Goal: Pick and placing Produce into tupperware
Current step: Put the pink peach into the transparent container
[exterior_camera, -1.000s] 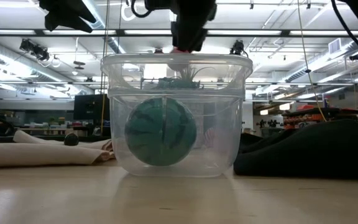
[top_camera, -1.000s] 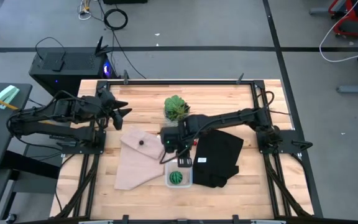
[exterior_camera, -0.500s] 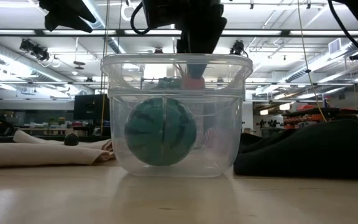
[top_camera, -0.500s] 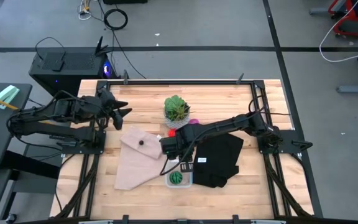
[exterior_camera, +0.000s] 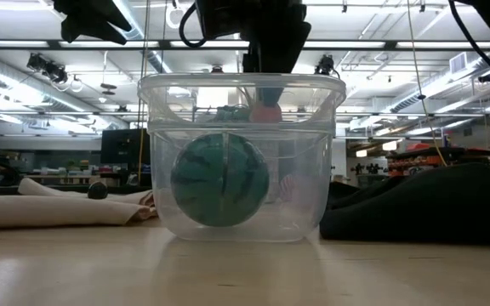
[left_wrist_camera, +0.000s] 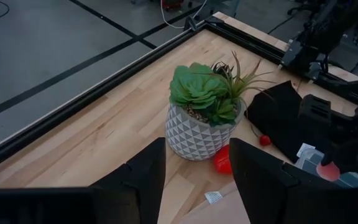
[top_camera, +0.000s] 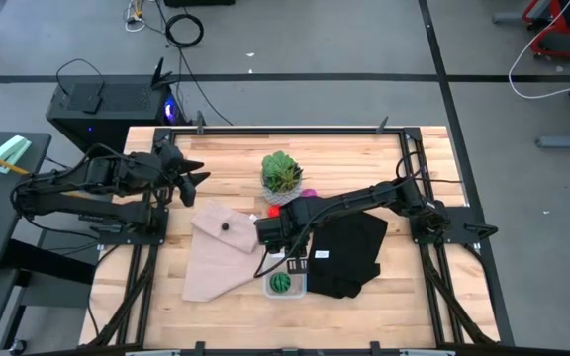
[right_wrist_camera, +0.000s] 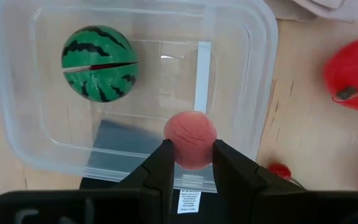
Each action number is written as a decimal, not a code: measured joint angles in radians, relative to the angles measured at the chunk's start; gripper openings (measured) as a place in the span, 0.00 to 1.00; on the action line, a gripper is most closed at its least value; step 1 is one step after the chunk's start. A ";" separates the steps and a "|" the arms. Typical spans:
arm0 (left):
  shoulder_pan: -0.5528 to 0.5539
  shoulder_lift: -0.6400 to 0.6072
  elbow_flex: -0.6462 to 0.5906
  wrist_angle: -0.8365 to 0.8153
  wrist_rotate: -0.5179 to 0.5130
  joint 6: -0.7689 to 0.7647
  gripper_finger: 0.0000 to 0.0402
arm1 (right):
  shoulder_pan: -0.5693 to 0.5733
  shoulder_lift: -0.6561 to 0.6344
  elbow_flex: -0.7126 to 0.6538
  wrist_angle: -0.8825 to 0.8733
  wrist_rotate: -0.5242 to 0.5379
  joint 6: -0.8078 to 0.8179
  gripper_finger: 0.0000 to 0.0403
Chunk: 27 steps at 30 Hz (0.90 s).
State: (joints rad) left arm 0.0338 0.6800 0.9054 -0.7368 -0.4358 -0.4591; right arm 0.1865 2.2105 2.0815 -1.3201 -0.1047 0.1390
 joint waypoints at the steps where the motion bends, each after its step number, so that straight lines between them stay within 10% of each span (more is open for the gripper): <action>1: 0.000 0.000 0.000 0.000 0.000 0.000 0.45 | 0.000 0.000 0.000 0.000 0.000 0.000 0.25; 27: 0.000 0.000 0.000 0.000 0.000 0.000 0.45 | 0.000 0.000 0.000 0.000 -0.001 0.026 0.26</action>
State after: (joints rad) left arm 0.0338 0.6800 0.9054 -0.7372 -0.4356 -0.4587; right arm 0.1864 2.2105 2.0815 -1.3201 -0.1055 0.1654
